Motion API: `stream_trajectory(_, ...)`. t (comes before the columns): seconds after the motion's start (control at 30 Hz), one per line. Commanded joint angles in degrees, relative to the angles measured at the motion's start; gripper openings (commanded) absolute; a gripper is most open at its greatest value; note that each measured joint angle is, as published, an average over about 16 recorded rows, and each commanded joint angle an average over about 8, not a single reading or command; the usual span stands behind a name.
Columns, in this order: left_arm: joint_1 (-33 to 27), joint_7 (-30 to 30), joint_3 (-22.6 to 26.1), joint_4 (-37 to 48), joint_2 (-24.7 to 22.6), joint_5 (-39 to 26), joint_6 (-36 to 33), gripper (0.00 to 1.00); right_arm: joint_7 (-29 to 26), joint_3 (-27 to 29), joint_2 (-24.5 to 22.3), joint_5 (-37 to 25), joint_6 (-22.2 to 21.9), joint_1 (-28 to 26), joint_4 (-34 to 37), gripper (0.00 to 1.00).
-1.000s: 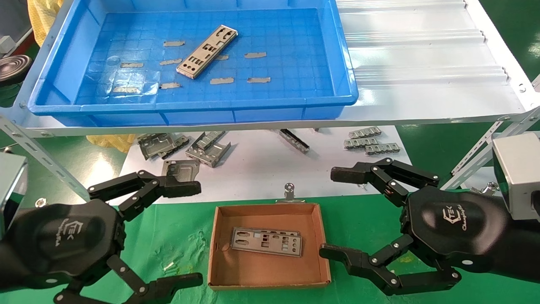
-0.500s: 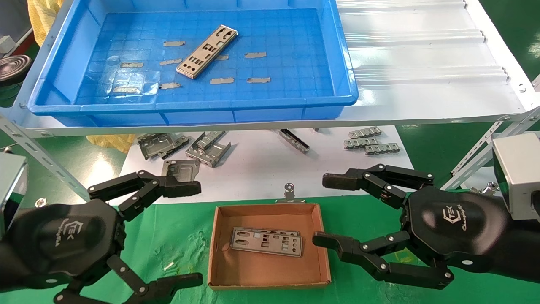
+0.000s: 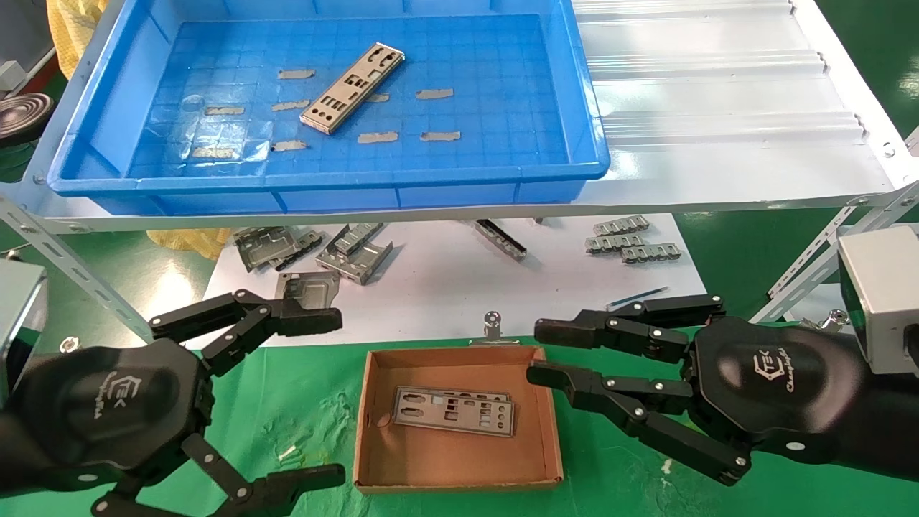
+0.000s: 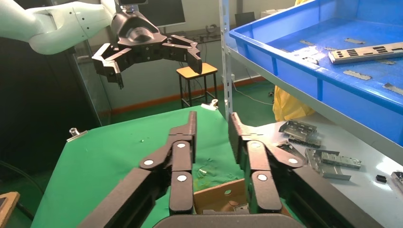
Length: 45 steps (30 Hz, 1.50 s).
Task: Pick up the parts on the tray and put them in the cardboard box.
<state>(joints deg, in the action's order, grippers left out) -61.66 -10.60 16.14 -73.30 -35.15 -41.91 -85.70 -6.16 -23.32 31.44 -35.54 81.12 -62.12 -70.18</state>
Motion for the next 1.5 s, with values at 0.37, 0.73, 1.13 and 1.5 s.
stream_trajectory(0.37,-3.1,-0.5,0.4,2.0,-1.1,-2.0,2.0,1.0,0.0,0.0,0.0,0.0,0.0,0.0,0.0,0.0)
stream_trajectory(0.73,-23.6,-2.1,5.2,16.0,-10.5,-15.4,10.0,1.0,0.0,0.0,0.0,0.0,0.0,0.0,0.0,0.0)
stream_trajectory(1.13,-46.0,-1.6,14.0,45.1,-25.4,-32.6,17.9,1.0,0.0,0.0,0.0,0.0,0.0,0.0,0.0,0.0)
stream_trajectory(1.5,-53.9,0.8,17.3,63.4,-33.4,-38.5,25.6,1.0,0.0,0.0,0.0,0.0,0.0,0.0,0.0,0.96)
